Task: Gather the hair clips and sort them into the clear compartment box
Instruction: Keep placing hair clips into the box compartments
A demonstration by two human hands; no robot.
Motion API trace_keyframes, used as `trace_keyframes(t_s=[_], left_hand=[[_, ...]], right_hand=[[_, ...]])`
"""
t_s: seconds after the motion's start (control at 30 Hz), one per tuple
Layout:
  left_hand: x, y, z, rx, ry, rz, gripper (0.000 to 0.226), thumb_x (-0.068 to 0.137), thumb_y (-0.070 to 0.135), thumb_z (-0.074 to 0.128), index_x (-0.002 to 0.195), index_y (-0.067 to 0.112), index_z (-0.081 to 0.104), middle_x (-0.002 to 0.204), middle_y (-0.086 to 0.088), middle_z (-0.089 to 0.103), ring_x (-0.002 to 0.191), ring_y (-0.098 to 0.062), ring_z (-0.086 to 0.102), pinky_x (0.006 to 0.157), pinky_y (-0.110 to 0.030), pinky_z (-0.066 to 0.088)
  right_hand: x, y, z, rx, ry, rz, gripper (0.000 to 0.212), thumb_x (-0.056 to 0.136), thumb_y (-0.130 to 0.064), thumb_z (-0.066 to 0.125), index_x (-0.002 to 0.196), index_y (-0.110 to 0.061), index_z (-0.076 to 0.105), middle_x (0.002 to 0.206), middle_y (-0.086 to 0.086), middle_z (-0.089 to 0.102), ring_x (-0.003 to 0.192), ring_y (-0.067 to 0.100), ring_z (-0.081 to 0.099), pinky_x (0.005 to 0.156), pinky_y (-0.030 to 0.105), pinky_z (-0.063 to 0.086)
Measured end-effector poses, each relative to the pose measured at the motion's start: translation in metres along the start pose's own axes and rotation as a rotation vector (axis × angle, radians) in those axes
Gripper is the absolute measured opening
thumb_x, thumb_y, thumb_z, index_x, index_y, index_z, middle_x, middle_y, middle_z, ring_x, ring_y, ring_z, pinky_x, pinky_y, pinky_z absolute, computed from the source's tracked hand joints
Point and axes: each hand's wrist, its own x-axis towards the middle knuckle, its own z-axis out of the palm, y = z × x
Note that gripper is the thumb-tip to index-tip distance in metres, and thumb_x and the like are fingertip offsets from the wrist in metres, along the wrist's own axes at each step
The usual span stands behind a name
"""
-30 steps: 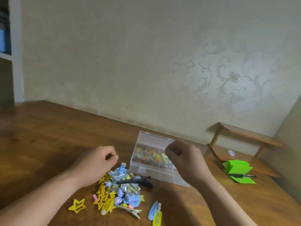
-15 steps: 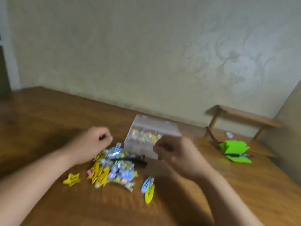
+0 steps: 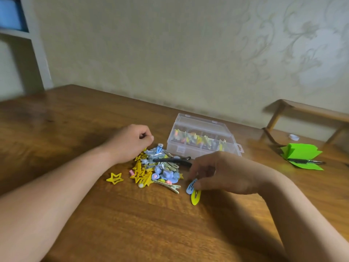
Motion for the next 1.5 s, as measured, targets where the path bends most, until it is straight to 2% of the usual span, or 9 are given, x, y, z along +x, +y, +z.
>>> trace_keyframes(t_s=[0.2, 0.43, 0.53, 0.63, 0.73, 0.87, 1.0, 1.33, 1.5], left_hand=[[-0.001, 0.0, -0.001, 0.0, -0.021, -0.004, 0.021, 0.103, 0.04, 0.062, 0.089, 0.029, 0.073, 0.084, 0.017, 0.071, 0.081, -0.004, 0.064, 0.066, -0.029, 0.044], [-0.001, 0.001, -0.001, 0.007, -0.033, 0.001, 0.022, 0.103, 0.041, 0.061, 0.087, 0.03, 0.071, 0.083, 0.018, 0.069, 0.081, -0.005, 0.064, 0.067, -0.03, 0.044], [-0.001, 0.003, -0.001, 0.009, -0.039, 0.005, 0.022, 0.104, 0.041, 0.06, 0.088, 0.03, 0.072, 0.087, 0.018, 0.07, 0.084, -0.004, 0.064, 0.069, -0.03, 0.045], [-0.001, 0.003, -0.001, 0.002, -0.037, 0.008, 0.023, 0.104, 0.041, 0.06, 0.087, 0.03, 0.071, 0.085, 0.017, 0.07, 0.083, -0.004, 0.064, 0.068, -0.03, 0.046], [0.001, 0.002, 0.001, -0.002, -0.028, 0.017, 0.024, 0.104, 0.041, 0.061, 0.084, 0.03, 0.07, 0.081, 0.015, 0.07, 0.079, -0.004, 0.064, 0.066, -0.029, 0.045], [0.002, 0.002, 0.002, 0.004, -0.013, 0.03, 0.027, 0.104, 0.039, 0.061, 0.081, 0.029, 0.068, 0.073, 0.013, 0.066, 0.069, -0.004, 0.061, 0.058, -0.029, 0.039], [0.003, 0.001, 0.002, -0.017, -0.007, 0.027, 0.029, 0.105, 0.04, 0.059, 0.08, 0.027, 0.067, 0.072, 0.009, 0.067, 0.069, -0.011, 0.063, 0.059, -0.031, 0.044], [0.001, 0.001, 0.002, -0.017, -0.016, 0.021, 0.03, 0.106, 0.042, 0.057, 0.082, 0.027, 0.068, 0.074, 0.007, 0.069, 0.07, -0.012, 0.065, 0.062, -0.033, 0.048], [0.001, 0.001, 0.001, -0.031, -0.023, 0.018, 0.029, 0.106, 0.041, 0.057, 0.082, 0.028, 0.068, 0.074, 0.008, 0.069, 0.07, -0.011, 0.065, 0.06, -0.031, 0.046]], right_hand=[[0.003, 0.0, 0.004, -0.027, 0.022, 0.013, 0.01, 0.092, -0.045, 0.078, 0.1, -0.04, 0.073, 0.095, -0.012, 0.074, 0.089, 0.012, 0.067, 0.085, 0.044, 0.059], [0.004, -0.006, 0.006, -0.028, 0.026, 0.001, 0.006, 0.094, -0.04, 0.077, 0.096, -0.041, 0.072, 0.094, -0.026, 0.069, 0.086, -0.005, 0.063, 0.071, 0.012, 0.048], [0.003, -0.009, 0.006, -0.043, 0.015, -0.005, 0.006, 0.096, -0.038, 0.075, 0.095, -0.038, 0.069, 0.095, -0.032, 0.065, 0.085, -0.008, 0.06, 0.072, 0.011, 0.047], [0.002, -0.009, 0.002, 0.009, 0.022, -0.033, 0.006, 0.098, -0.036, 0.073, 0.094, -0.034, 0.069, 0.093, -0.018, 0.07, 0.079, 0.0, 0.061, 0.07, 0.022, 0.051], [0.0, -0.003, -0.004, 0.193, 0.193, -0.066, 0.008, 0.099, -0.029, 0.074, 0.093, -0.025, 0.07, 0.084, -0.002, 0.071, 0.072, 0.008, 0.06, 0.067, 0.029, 0.049], [0.005, 0.016, -0.012, 0.335, 0.599, 0.016, 0.009, 0.098, -0.012, 0.074, 0.096, -0.02, 0.072, 0.08, 0.003, 0.075, 0.069, 0.013, 0.067, 0.066, 0.032, 0.054], [0.024, 0.043, -0.031, 0.129, 0.831, 0.249, 0.014, 0.095, -0.011, 0.074, 0.096, -0.025, 0.074, 0.083, -0.003, 0.076, 0.076, 0.018, 0.071, 0.067, 0.031, 0.056], [0.063, 0.044, -0.06, -0.487, 0.517, 0.482, 0.028, 0.099, -0.014, 0.054, 0.108, -0.027, 0.078, 0.105, -0.003, 0.073, 0.084, 0.016, 0.066, 0.068, 0.028, 0.058], [0.064, 0.041, -0.057, -0.221, 0.549, 0.373, 0.018, 0.104, -0.023, 0.063, 0.108, -0.02, 0.081, 0.097, -0.008, 0.076, 0.083, 0.004, 0.066, 0.066, 0.015, 0.049]])
